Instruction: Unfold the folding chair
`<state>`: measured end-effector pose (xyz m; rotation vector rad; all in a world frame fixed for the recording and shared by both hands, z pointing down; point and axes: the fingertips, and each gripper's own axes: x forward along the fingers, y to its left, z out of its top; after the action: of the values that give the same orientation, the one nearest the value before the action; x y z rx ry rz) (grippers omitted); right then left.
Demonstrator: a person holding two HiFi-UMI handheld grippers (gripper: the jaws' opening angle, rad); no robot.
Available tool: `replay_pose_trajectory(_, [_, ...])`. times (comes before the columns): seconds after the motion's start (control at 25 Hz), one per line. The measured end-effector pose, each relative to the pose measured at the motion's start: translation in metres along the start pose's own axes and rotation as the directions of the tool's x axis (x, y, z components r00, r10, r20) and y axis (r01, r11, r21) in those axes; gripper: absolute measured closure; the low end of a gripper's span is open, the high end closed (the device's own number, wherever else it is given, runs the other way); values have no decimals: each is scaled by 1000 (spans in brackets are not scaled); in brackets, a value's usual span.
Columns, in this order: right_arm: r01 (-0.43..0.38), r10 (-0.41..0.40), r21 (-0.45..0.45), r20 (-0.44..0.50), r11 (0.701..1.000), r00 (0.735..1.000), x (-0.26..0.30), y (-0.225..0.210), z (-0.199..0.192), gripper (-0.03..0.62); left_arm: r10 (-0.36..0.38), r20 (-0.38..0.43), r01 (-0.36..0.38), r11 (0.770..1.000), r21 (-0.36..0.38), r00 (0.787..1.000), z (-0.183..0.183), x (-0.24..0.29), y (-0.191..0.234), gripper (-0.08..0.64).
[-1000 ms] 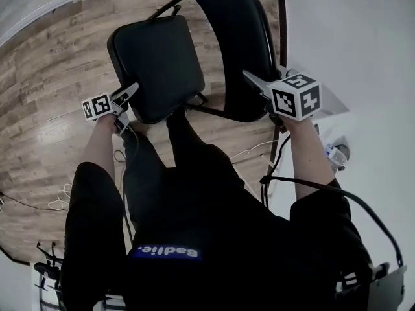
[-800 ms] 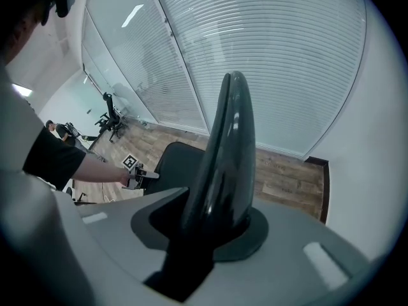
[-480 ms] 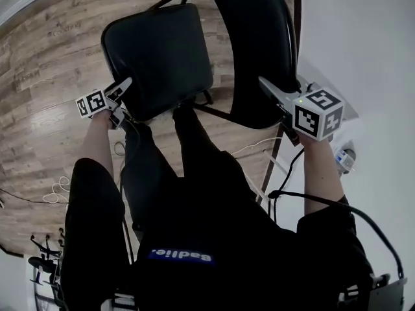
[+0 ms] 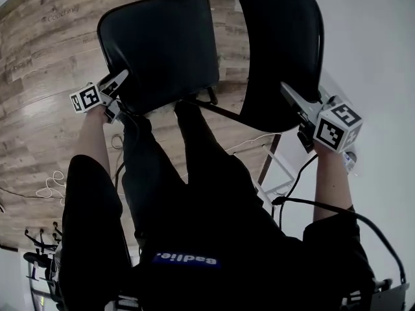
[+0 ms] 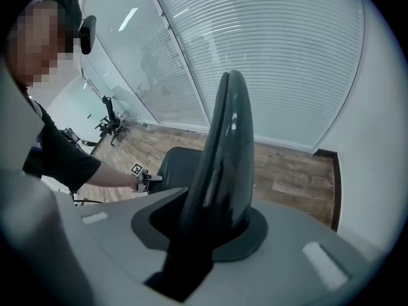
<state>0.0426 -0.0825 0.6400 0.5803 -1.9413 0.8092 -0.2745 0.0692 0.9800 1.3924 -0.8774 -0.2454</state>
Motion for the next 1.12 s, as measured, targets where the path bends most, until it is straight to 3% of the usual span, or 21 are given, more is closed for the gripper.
replay_pose_trajectory(0.36, [-67,65,41,34,997,997,18,-19,-10,492,-1,25,1,1000,-5,1000,5,3,37,283])
replay_pose_trajectory(0.68, [-109,106,48,57,993,993,23,-26,-20,491,7,102,-9,1000,11,995,3,3,51,267])
replay_pose_trajectory(0.84, [-82,80,39,56,996,995,25,-26,-22,489,148,133,-158,985,65,980,9,-9,57,213])
replay_pose_trajectory(1.0, [-34,33,35,43,999,999,24,-29,-22,488,324,194,-342,937,67,926,22,-35,45,204])
replay_pose_trajectory(1.04, [-24,23,39,40,999,999,22,-29,-23,486,344,198,-363,929,70,918,21,-40,34,204])
replay_pose_trajectory(1.12, [-4,3,45,30,999,1000,18,-29,-27,482,338,160,-356,929,103,928,11,-43,-3,204])
